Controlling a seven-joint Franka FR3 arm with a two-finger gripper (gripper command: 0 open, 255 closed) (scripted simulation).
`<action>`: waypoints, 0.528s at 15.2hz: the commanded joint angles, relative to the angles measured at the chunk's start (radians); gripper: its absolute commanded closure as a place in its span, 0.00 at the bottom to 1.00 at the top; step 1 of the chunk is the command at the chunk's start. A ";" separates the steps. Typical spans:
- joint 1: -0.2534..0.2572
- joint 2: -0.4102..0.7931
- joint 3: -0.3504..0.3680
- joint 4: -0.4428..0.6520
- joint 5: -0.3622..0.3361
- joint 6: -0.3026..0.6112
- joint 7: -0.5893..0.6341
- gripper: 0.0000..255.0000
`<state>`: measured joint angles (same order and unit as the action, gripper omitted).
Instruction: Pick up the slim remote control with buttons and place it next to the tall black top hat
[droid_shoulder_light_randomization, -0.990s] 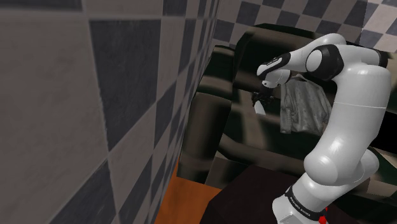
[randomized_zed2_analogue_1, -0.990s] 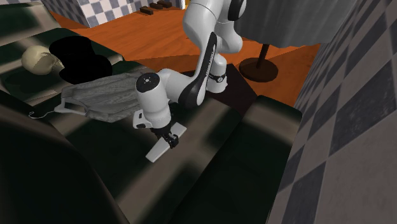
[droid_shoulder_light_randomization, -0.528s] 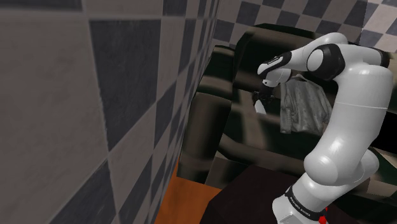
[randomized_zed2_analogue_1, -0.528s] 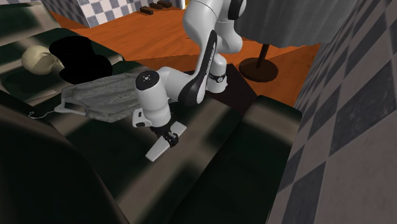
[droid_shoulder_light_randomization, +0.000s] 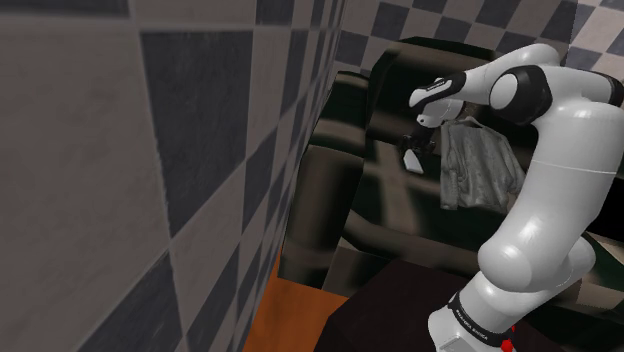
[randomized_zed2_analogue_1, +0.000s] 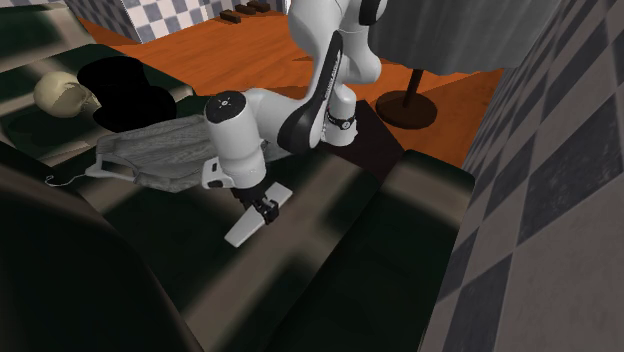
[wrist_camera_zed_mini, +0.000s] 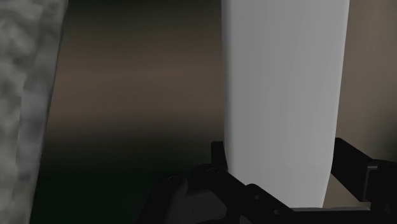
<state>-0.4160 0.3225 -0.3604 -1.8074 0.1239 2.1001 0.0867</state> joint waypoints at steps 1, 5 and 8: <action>0.001 -0.010 -0.002 0.015 -0.005 -0.024 0.003 1.00; 0.003 -0.029 -0.005 0.044 -0.014 -0.071 0.009 1.00; 0.004 -0.042 -0.007 0.068 -0.020 -0.107 0.013 1.00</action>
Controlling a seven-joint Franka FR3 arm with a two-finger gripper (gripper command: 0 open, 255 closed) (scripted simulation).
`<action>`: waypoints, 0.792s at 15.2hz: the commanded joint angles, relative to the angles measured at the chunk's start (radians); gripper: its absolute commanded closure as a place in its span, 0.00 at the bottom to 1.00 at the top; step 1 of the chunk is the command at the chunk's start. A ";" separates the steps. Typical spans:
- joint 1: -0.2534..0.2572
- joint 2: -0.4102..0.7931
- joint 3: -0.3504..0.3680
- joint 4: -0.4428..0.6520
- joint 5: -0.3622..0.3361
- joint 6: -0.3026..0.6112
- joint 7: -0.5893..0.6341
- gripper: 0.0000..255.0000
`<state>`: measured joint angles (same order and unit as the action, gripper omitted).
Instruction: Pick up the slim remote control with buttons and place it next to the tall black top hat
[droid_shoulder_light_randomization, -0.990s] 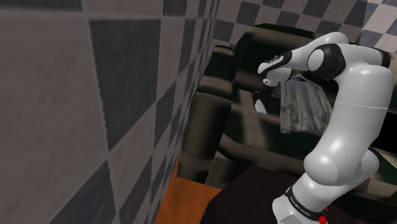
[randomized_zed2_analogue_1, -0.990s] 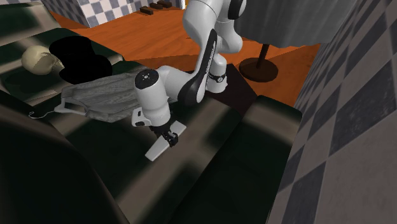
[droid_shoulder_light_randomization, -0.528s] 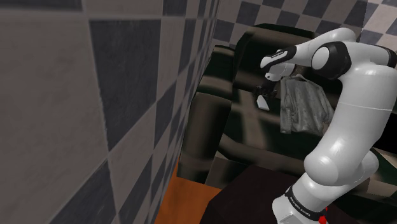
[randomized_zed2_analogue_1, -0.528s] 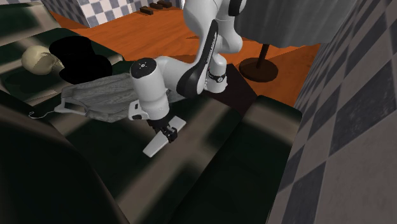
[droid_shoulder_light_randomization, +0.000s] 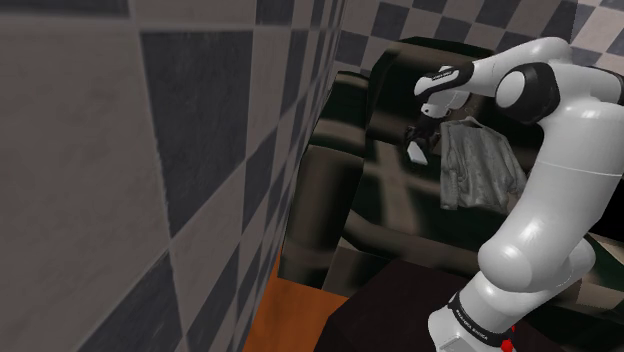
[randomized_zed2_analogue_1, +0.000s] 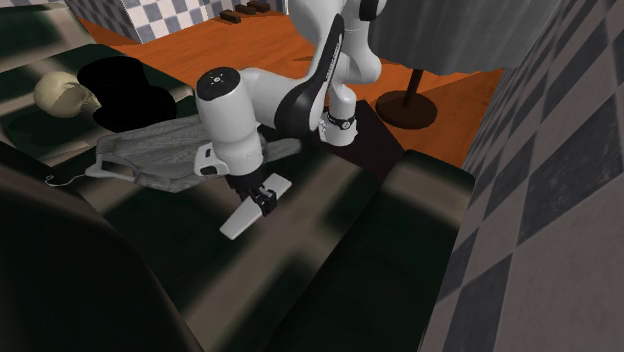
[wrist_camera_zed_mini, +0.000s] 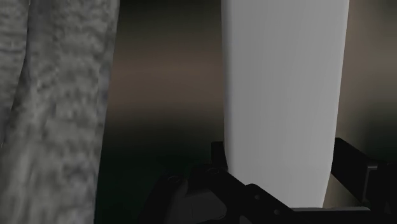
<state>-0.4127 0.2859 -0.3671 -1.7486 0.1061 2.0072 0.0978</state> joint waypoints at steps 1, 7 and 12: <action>0.001 -0.009 -0.001 0.018 -0.004 -0.026 0.003 1.00; 0.001 -0.028 -0.004 0.075 -0.013 -0.100 0.009 1.00; 0.001 -0.037 -0.006 0.130 -0.018 -0.164 0.012 1.00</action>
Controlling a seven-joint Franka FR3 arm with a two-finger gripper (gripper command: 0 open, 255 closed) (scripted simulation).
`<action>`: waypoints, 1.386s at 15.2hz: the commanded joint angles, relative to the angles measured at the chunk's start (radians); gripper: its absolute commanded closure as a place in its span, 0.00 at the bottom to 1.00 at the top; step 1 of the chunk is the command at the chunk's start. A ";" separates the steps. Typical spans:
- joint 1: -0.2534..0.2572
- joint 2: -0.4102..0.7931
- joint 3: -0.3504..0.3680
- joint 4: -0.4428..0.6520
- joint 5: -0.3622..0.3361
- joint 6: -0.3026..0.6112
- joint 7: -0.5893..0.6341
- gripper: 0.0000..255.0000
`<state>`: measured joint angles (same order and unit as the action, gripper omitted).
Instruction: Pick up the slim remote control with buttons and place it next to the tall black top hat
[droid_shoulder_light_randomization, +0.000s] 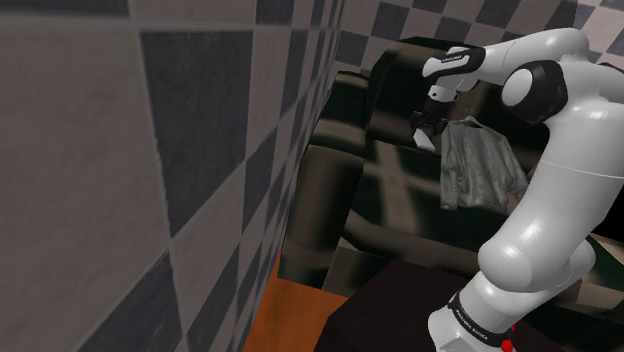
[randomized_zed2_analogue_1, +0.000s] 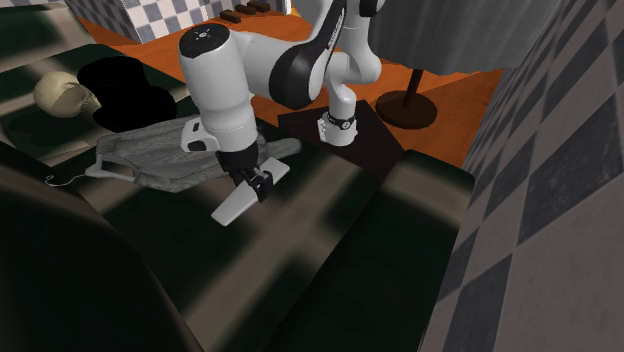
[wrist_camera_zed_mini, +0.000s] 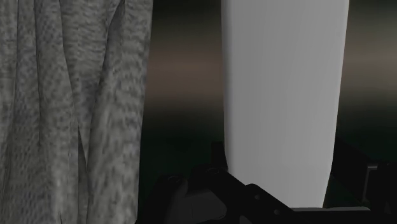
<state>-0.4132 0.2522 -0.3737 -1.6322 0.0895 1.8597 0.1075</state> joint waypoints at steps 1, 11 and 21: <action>0.001 -0.005 0.000 0.025 -0.002 -0.030 0.003 1.00; -0.006 -0.003 -0.004 0.162 -0.003 -0.165 0.005 1.00; -0.022 0.029 -0.007 0.341 0.008 -0.313 0.001 1.00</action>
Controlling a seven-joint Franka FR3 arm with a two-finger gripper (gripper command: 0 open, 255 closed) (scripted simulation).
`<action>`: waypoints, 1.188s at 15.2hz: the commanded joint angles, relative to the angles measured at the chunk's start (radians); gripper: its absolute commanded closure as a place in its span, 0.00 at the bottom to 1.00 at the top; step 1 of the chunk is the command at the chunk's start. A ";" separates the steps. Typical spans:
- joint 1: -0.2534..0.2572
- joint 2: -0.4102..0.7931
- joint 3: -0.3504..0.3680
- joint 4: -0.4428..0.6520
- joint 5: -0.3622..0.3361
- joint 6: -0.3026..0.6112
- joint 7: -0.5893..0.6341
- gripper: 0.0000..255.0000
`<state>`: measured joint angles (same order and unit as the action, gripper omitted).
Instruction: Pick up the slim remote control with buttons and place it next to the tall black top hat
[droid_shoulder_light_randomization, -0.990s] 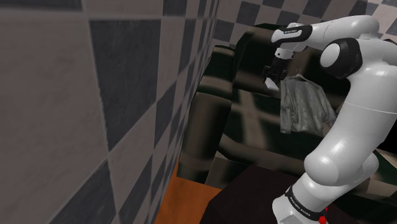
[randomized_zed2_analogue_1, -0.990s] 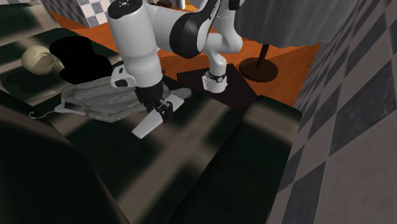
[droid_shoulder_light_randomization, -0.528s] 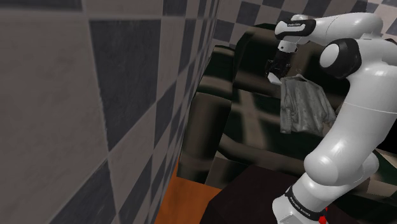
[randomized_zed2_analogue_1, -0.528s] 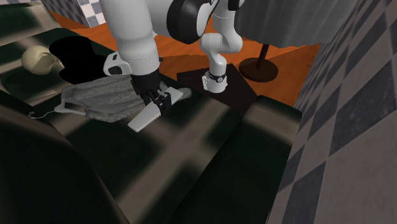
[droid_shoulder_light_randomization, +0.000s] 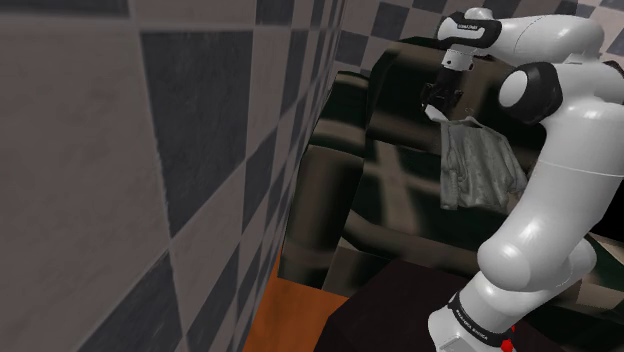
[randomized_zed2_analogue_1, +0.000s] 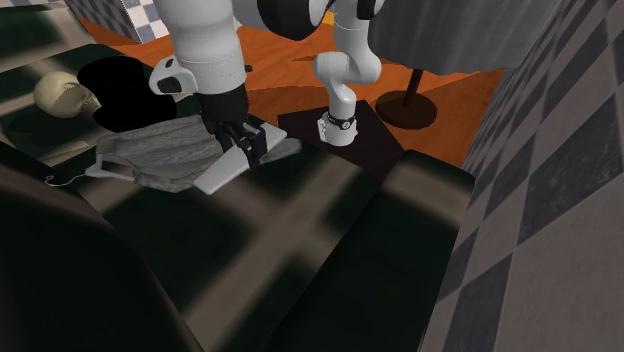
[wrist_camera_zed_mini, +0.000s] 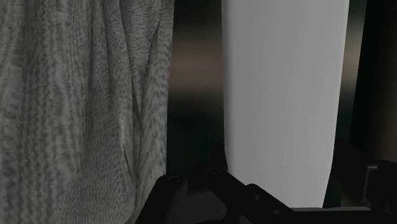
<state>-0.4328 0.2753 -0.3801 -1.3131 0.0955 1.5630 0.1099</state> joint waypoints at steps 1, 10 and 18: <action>-0.006 -0.025 -0.007 -0.021 -0.008 -0.003 -0.014 1.00; -0.058 -0.249 -0.069 -0.299 -0.091 0.067 -0.140 1.00; -0.127 -0.382 -0.140 -0.434 -0.156 0.087 -0.273 1.00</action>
<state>-0.5486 -0.0935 -0.5073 -1.7322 -0.0529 1.6450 -0.1393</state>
